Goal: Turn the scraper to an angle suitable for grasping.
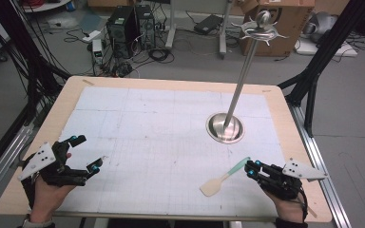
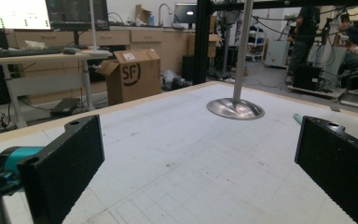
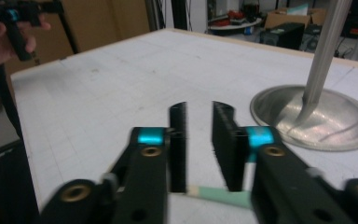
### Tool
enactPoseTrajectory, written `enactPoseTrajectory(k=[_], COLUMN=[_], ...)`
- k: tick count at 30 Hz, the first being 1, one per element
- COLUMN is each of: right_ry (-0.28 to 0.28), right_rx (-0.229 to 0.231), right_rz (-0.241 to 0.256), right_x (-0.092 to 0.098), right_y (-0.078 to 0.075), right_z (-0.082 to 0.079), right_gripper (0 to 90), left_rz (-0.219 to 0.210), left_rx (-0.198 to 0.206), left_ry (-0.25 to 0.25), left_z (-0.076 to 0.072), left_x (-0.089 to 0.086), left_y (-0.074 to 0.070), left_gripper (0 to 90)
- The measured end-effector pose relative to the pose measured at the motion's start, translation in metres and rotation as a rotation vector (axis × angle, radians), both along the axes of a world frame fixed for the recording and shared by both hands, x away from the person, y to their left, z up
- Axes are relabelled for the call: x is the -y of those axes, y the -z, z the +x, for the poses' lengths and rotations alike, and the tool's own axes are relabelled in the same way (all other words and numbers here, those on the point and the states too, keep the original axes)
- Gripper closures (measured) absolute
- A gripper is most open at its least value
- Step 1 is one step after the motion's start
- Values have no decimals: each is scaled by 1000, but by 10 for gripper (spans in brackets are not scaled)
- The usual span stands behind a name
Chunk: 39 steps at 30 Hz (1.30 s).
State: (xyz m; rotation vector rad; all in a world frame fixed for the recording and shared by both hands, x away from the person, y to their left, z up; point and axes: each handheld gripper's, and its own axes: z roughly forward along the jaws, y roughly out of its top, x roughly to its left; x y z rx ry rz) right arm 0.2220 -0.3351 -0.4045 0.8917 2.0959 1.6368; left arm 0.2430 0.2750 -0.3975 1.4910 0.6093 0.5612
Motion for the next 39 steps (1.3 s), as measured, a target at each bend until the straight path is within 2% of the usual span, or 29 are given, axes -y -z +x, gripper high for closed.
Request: enactPoseTrajectory(k=[1,3,7,12,14,17,21,33,39], right_ry=[7,6,9,22,27,42,53,69,78], right_rx=[-4,-11,-42,-46,-49,-79,-96,-137,-143], right_rz=[-16,-24,-70,-100,-107,-111,-137,-177,-190], right_x=[0,0,0,0,-1,-1,-2,-4,-3], right_y=[1,2,8,16,21,26,29,40,42], right_z=[0,-1,0,1,3,7,11,21,23], right_gripper=[894,895,900,900,900,900,900,900,900], left_rz=[-2,0,-5,0,0,3,2,6,7], left_rx=[0,1,0,-2,-3,-2,-1,-2,-5], left_ry=[3,8,13,25,24,27,25,21,23], left_z=[0,1,4,6,7,7,6,5,5], left_x=[1,2,5,8,9,10,9,7,7], left_y=[0,0,0,0,0,0,0,0,0], left_gripper=[17,17,17,17,17,17,17,17,17])
